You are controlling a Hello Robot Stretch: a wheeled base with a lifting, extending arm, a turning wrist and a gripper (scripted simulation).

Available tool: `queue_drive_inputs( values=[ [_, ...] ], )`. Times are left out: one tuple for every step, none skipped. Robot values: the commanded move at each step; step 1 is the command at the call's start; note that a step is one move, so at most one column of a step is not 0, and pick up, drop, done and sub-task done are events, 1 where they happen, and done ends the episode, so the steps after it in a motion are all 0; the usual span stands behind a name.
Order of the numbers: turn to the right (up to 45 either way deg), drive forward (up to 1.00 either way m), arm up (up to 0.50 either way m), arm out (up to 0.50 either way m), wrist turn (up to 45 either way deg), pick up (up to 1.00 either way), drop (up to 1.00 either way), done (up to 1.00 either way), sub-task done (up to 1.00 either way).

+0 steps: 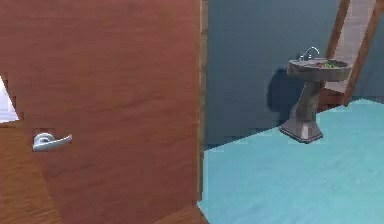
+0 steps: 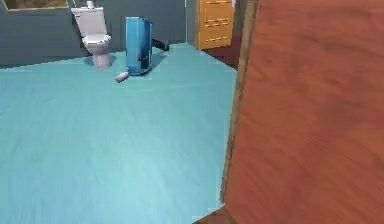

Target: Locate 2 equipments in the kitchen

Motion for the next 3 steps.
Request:
queue_drive_inputs(
  values=[
    [-45.0,0.0,0.0,0.0,0.0,0.0,0.0,0.0,0.0],
    [-27.0,0.0,0.0,0.0,0.0,0.0,0.0,0.0,0.0],
    [0.0,0.65,0.0,0.0,0.0,0.0,0.0,0.0,0.0]
  ],
)
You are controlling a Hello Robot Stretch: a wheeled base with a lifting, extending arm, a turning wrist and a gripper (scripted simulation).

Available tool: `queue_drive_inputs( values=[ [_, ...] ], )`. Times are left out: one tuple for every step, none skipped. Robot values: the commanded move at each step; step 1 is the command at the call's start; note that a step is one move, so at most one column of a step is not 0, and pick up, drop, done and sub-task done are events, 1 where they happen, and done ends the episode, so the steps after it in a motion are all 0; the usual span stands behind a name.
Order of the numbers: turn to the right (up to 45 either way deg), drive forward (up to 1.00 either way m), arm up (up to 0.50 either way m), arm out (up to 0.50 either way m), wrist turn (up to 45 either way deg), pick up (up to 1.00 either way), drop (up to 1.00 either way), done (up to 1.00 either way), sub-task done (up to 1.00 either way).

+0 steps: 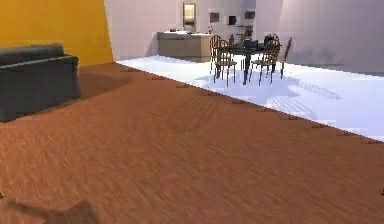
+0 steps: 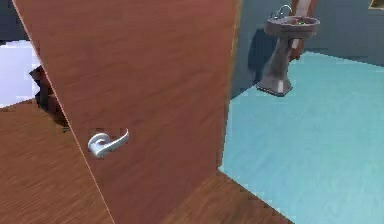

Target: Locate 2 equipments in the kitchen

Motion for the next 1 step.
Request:
queue_drive_inputs(
  values=[
    [0.0,0.6,0.0,0.0,0.0,0.0,0.0,0.0,0.0]
  ],
)
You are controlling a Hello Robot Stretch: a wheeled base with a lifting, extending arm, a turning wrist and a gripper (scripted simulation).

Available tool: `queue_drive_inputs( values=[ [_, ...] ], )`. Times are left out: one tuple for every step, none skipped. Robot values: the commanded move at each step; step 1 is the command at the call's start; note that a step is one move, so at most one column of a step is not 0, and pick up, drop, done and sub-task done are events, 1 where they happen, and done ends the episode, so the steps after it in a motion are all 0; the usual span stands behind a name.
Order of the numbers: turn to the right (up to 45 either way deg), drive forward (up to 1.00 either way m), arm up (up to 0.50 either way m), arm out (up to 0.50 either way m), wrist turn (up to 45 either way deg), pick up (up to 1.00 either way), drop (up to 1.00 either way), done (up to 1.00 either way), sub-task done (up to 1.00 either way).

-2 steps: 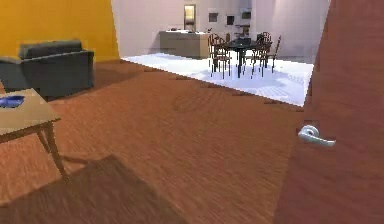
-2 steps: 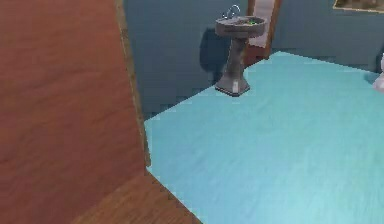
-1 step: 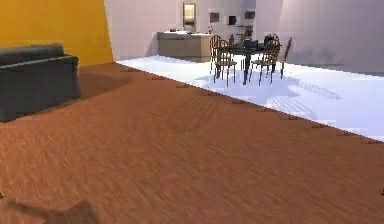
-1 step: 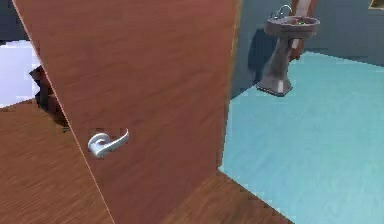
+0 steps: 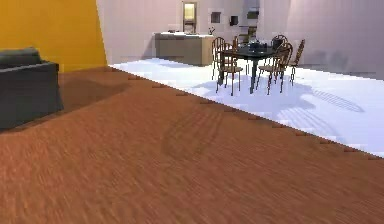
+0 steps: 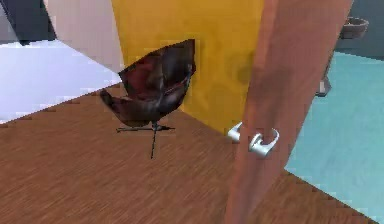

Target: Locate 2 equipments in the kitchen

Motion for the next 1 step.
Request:
queue_drive_inputs(
  values=[
    [33.0,0.0,0.0,0.0,0.0,0.0,0.0,0.0,0.0]
  ],
)
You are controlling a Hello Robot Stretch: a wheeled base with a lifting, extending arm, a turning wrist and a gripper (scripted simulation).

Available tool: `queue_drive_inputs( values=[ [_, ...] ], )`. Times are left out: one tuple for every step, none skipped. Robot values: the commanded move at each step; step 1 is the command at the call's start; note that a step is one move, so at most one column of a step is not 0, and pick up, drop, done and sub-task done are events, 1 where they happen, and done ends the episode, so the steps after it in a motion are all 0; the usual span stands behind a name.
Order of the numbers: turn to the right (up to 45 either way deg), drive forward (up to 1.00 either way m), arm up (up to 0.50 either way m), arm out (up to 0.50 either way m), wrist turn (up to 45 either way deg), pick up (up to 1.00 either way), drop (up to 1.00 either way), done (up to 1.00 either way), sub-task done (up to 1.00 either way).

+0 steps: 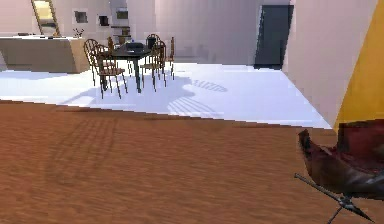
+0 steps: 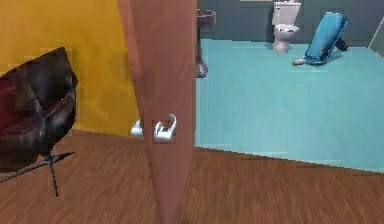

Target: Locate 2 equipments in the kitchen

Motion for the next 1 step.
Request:
queue_drive_inputs(
  values=[
    [0.0,1.0,0.0,0.0,0.0,0.0,0.0,0.0,0.0]
  ],
)
